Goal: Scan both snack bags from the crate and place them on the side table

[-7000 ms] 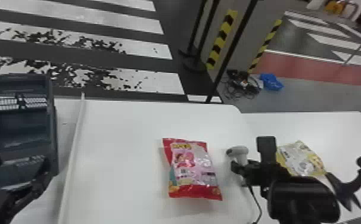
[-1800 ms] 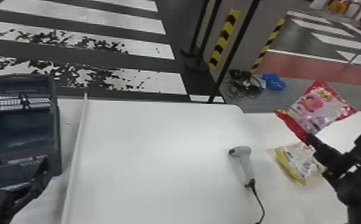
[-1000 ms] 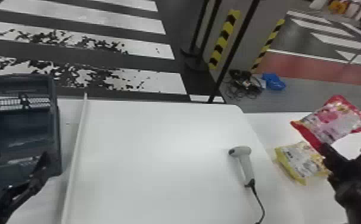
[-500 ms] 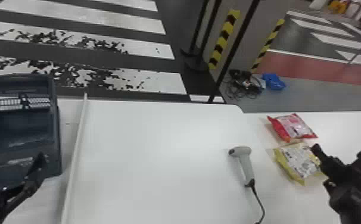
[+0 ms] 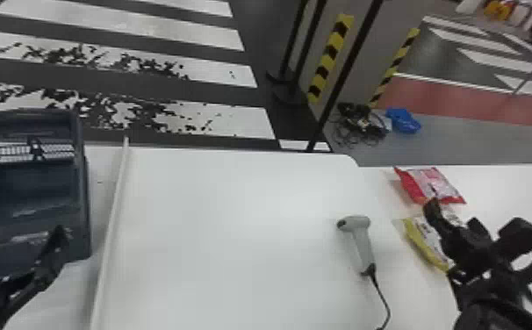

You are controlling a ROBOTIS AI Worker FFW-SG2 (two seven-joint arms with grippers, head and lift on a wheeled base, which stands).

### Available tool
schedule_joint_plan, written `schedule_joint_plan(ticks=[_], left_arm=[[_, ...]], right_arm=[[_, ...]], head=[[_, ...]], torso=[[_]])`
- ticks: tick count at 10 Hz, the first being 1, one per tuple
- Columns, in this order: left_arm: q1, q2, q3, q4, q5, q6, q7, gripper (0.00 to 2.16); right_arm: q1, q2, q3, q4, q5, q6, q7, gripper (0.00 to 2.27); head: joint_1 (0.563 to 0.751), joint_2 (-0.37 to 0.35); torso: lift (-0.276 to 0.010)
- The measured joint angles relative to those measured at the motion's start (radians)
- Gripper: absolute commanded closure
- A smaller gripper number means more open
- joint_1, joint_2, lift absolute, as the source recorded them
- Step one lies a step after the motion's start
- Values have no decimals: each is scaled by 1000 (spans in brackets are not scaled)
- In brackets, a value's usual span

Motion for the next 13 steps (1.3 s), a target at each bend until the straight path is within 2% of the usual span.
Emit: schedule_joint_plan(ticks=[2,4,5,7,8,11,13], left_arm=[[0,-2,0,0,-2,2,1,87],[-1,-3,-2,1,-2,3,2,87],[-2,-3,-3,1,-3,3,2,87],[-2,-3,-8,1,-4,3,2,87],[-2,-3,-11,1,-5,3,2,87],[0,-9,-18,1,-15,3,3,87],[1,-12,-17,2,-16,3,4,87]], right_arm=[[135,67,99,-171,2,-90,-2,39],[229,115,184,-278,12,-138,-8,39],[266,134,236,-315,42,-171,-34,39],[321,173,358,-357,164,-255,-118,39],[338,192,405,-364,200,-290,-130,39],[389,222,542,-370,288,-386,-195,39],[417,232,579,-372,306,-406,-207,39]], head=[[695,-350],[695,-350],[695,-350],[695,-280],[695,-260],[695,-160],[695,-134]], torso=[[-95],[-95],[-95],[-95],[-95],[-95],[-95]])
